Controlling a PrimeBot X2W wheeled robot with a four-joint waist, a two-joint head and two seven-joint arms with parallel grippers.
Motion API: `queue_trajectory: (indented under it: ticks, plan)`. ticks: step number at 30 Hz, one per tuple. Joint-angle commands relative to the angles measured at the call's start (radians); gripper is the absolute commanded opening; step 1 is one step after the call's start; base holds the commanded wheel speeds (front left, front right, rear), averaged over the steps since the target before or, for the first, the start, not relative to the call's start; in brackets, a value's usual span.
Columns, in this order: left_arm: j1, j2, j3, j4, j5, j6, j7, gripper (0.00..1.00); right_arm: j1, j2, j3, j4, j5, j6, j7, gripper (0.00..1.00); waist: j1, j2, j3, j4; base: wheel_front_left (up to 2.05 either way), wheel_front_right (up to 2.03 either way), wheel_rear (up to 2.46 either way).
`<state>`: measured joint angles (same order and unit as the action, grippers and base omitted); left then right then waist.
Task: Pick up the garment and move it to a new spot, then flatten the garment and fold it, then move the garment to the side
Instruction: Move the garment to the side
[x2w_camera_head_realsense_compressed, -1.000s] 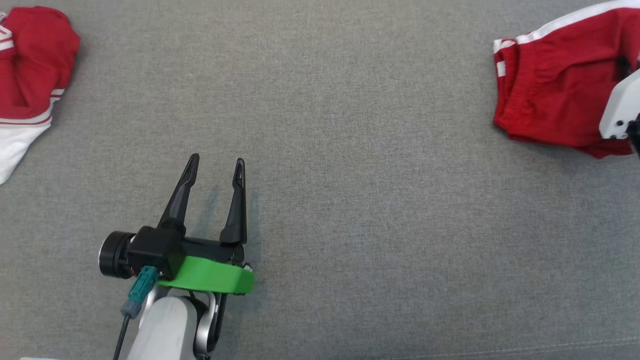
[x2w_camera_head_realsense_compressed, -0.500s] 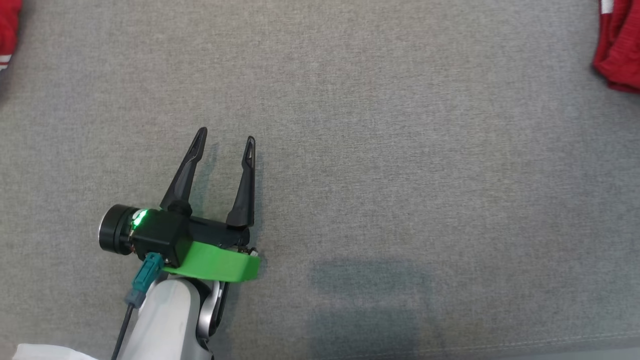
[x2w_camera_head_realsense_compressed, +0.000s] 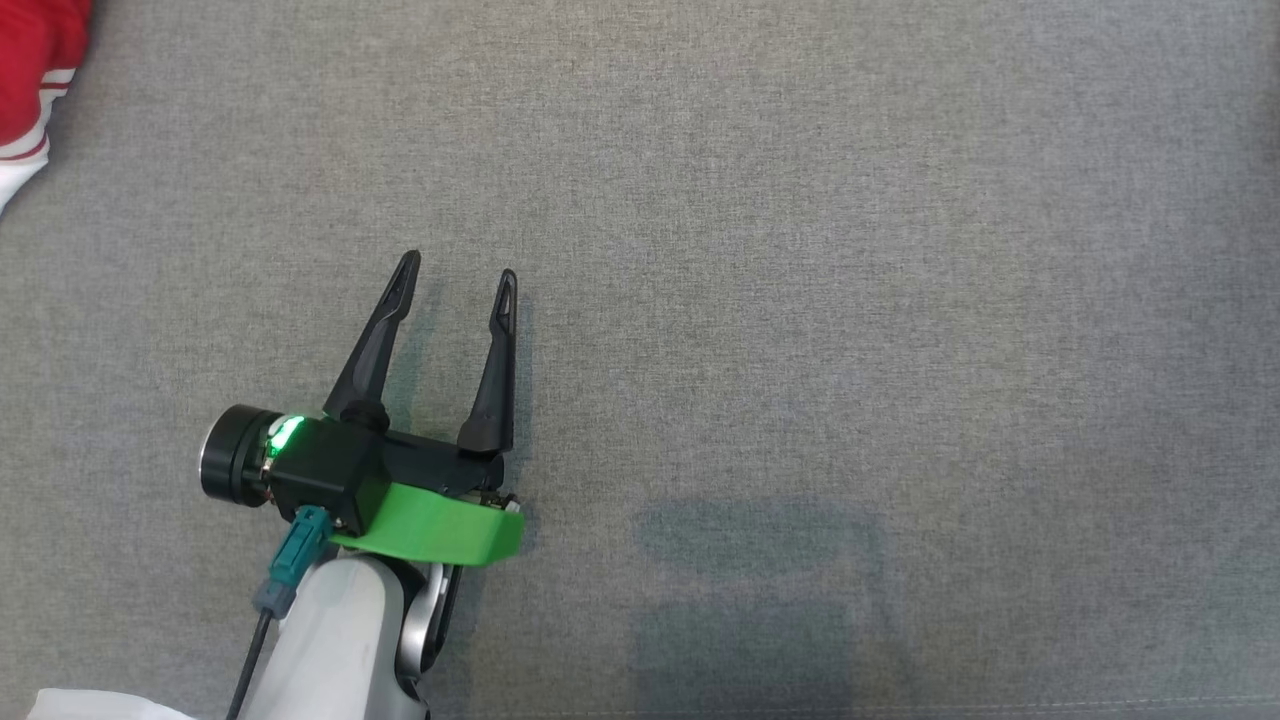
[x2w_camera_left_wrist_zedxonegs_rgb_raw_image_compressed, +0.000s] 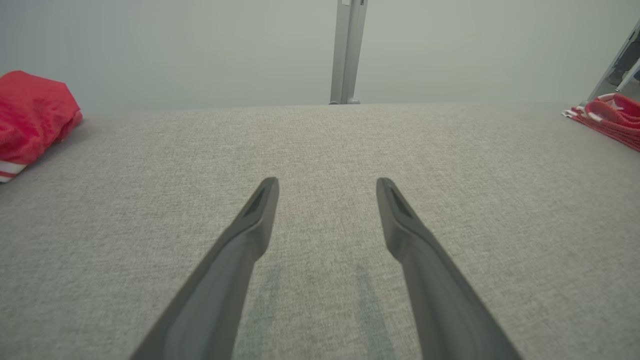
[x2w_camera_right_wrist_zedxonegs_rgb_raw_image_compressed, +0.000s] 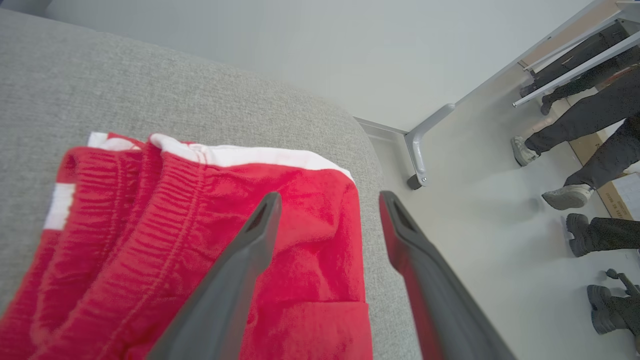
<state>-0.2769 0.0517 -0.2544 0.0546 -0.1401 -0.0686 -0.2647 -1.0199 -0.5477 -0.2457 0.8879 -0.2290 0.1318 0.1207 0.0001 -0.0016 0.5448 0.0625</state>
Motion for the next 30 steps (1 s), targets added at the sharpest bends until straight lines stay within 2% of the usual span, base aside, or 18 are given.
queue_trajectory:
  ticks: [1,6,13,22,30]
  plan:
    - [-0.01,0.002,0.001,-0.002,0.0,0.006,0.001,1.0,0.004,0.005,-0.013,0.0,-0.021,-0.002,-0.023,1.0,-0.0001,0.0016,-0.01,-0.003,0.0,0.0,0.0]
    - [0.003,0.002,0.002,0.01,-0.017,0.009,0.001,1.0,0.021,0.047,-0.028,-0.009,-0.074,-0.002,-0.092,1.0,-0.0001,0.0016,-0.05,-0.014,0.0,0.0,0.0]
    - [0.024,0.001,0.012,0.054,-0.045,0.011,0.001,1.0,0.065,0.117,-0.021,0.0,-0.07,-0.002,-0.193,1.0,-0.0001,0.0016,-0.148,-0.028,0.0,0.0,0.0]
    - [0.069,0.0,0.046,0.118,-0.081,0.027,0.001,1.0,0.169,0.242,-0.024,0.015,0.003,-0.002,-0.326,1.0,-0.0001,0.0016,-0.294,-0.03,0.0,0.0,0.0]
    - [0.126,0.0,0.087,0.142,-0.101,0.044,0.001,1.0,0.31,0.364,0.009,-0.066,0.066,-0.002,-0.38,1.0,-0.0001,0.0016,-0.396,-0.021,0.0,0.0,0.0]
